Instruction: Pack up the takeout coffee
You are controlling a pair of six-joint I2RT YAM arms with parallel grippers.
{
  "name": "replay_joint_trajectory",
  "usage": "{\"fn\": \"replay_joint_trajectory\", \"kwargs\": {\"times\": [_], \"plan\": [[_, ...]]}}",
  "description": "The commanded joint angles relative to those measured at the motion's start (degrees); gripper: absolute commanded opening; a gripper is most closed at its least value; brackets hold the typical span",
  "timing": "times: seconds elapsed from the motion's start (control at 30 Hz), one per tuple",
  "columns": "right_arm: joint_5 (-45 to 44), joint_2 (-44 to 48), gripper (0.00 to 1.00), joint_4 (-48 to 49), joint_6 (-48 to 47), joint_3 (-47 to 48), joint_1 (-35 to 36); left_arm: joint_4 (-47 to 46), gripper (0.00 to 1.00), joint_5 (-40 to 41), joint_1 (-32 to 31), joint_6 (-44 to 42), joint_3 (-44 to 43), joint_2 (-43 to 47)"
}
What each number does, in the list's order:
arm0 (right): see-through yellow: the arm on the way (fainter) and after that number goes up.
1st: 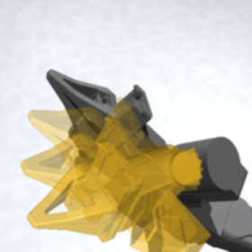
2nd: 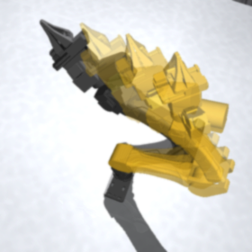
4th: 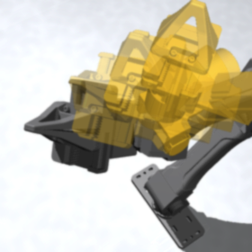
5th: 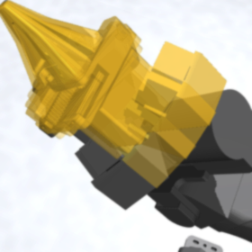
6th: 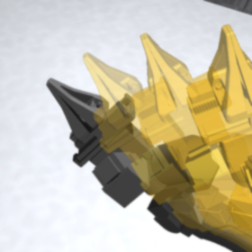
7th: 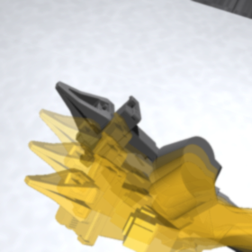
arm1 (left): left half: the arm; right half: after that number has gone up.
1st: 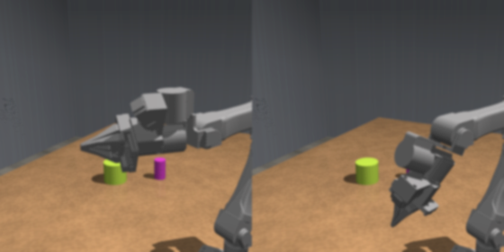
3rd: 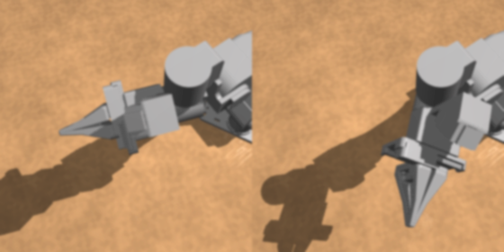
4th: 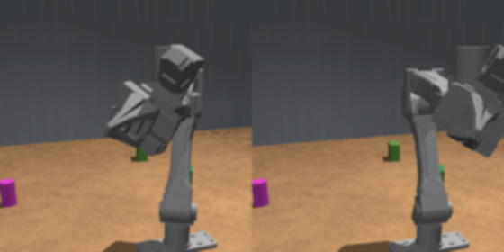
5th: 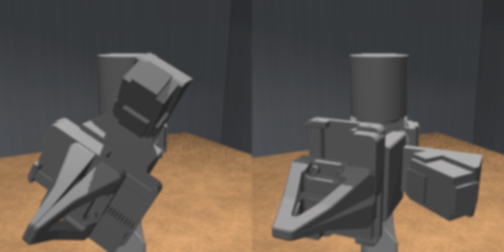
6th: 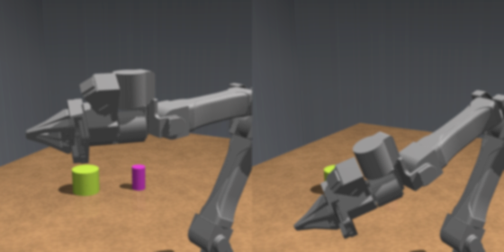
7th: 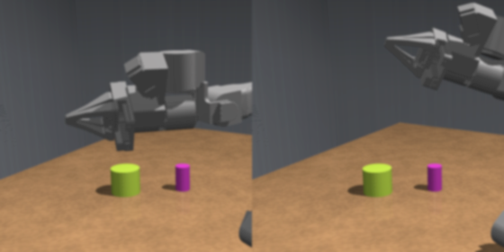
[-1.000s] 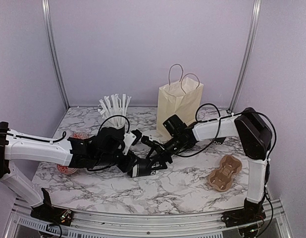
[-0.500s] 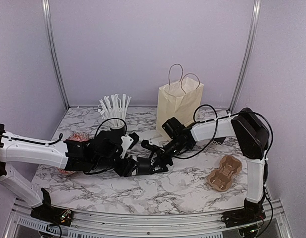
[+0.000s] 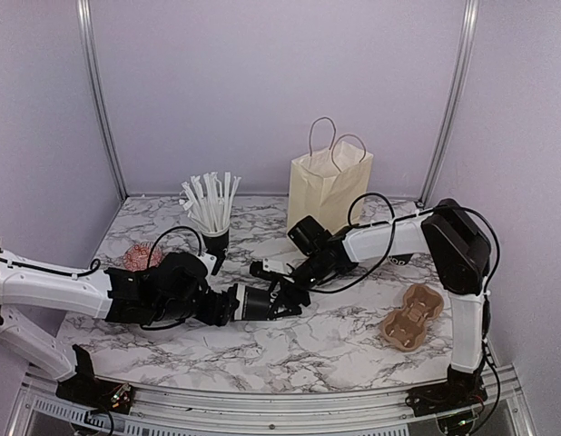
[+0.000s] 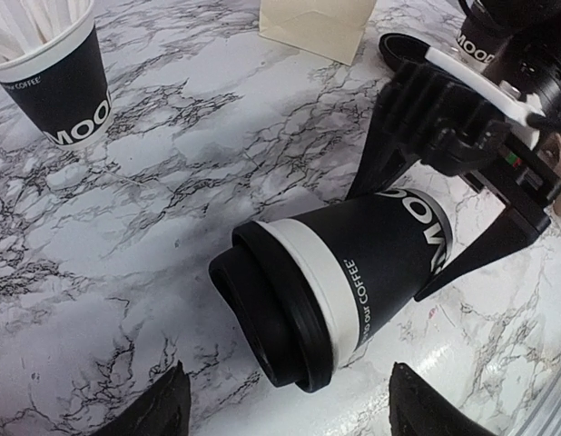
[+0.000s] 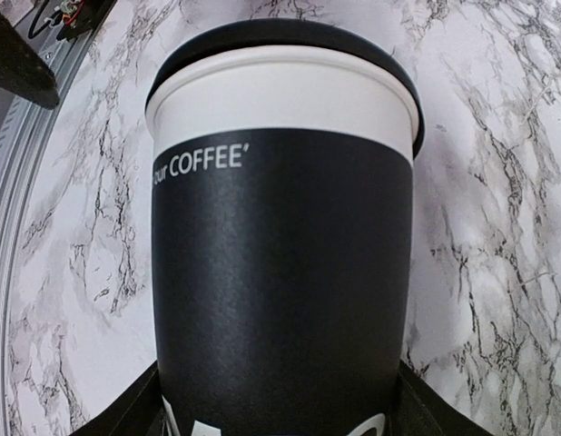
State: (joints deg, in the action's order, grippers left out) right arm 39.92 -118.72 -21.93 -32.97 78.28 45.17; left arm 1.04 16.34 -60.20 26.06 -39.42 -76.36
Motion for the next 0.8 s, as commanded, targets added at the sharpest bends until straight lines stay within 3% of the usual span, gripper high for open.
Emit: {"fn": "replay_joint_trajectory", "kwargs": {"times": [0.0, 0.37, 0.57, 0.77], "plan": [[-2.18, -0.87, 0.7, 0.65, 1.2, 0.94, 0.36, -5.87, 0.73, -1.3, 1.29, 4.65, 0.2, -1.99], [-2.17, -0.9, 0.7, 0.75, 1.79, 1.04, 1.31, -6.9, 0.59, -4.13, 3.16, 7.95, -2.04, -8.2], [-2.13, -1.08, 0.7, 0.71, 1.77, 1.09, 1.67, -6.69, 0.45, -3.68, 3.23, 7.47, -2.6, -9.14], [-1.83, 0.35, 0.8, -0.65, 0.9, 1.17, 1.5, -4.73, 0.37, -3.26, 3.25, 3.72, -3.12, -8.12]]}}
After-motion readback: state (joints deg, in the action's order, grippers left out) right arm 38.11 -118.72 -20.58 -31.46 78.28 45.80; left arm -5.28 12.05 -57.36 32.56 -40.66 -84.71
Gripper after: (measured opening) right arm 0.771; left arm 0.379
